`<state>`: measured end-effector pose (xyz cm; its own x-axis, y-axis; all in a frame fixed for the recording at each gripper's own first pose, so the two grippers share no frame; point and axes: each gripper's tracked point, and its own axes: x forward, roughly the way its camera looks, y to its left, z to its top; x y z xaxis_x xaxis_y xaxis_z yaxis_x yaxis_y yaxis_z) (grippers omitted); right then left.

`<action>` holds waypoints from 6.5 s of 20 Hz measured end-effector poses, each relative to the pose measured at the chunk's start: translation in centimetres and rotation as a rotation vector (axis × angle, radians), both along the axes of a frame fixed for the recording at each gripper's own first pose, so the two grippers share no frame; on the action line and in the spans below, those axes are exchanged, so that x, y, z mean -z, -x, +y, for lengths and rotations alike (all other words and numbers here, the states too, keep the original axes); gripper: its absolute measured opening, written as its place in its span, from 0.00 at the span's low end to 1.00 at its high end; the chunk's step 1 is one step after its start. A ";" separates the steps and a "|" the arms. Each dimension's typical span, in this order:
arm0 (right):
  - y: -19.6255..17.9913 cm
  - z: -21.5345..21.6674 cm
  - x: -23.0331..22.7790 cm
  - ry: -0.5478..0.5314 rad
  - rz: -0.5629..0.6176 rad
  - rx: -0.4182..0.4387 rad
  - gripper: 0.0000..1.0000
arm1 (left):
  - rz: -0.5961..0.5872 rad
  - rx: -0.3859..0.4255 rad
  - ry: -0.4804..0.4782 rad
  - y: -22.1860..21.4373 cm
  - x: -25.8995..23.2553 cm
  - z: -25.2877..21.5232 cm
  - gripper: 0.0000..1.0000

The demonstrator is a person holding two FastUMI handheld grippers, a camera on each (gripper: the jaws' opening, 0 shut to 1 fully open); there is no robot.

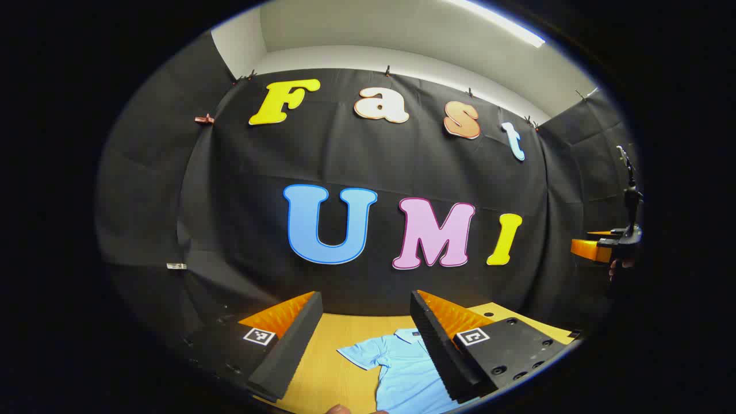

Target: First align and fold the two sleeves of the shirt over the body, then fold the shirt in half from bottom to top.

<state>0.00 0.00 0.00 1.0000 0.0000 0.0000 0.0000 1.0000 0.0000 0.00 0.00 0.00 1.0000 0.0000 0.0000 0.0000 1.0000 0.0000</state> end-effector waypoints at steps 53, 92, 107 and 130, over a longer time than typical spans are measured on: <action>-31.5 -3.1 53.2 -0.077 0.956 -0.226 0.99 | 0.308 -0.317 -0.126 -18.0 9.4 -3.0 0.99; -22.5 -0.5 37.0 -0.252 0.760 -0.373 0.98 | 0.766 -0.280 0.072 -28.2 34.8 4.3 0.99; -19.1 -6.5 39.3 -0.283 0.796 -0.267 0.98 | 1.073 -0.323 0.066 -29.0 45.6 3.2 0.48; -17.6 -5.8 39.0 -0.243 0.819 -0.328 0.98 | 0.990 0.103 -0.120 -24.9 42.0 -9.0 0.89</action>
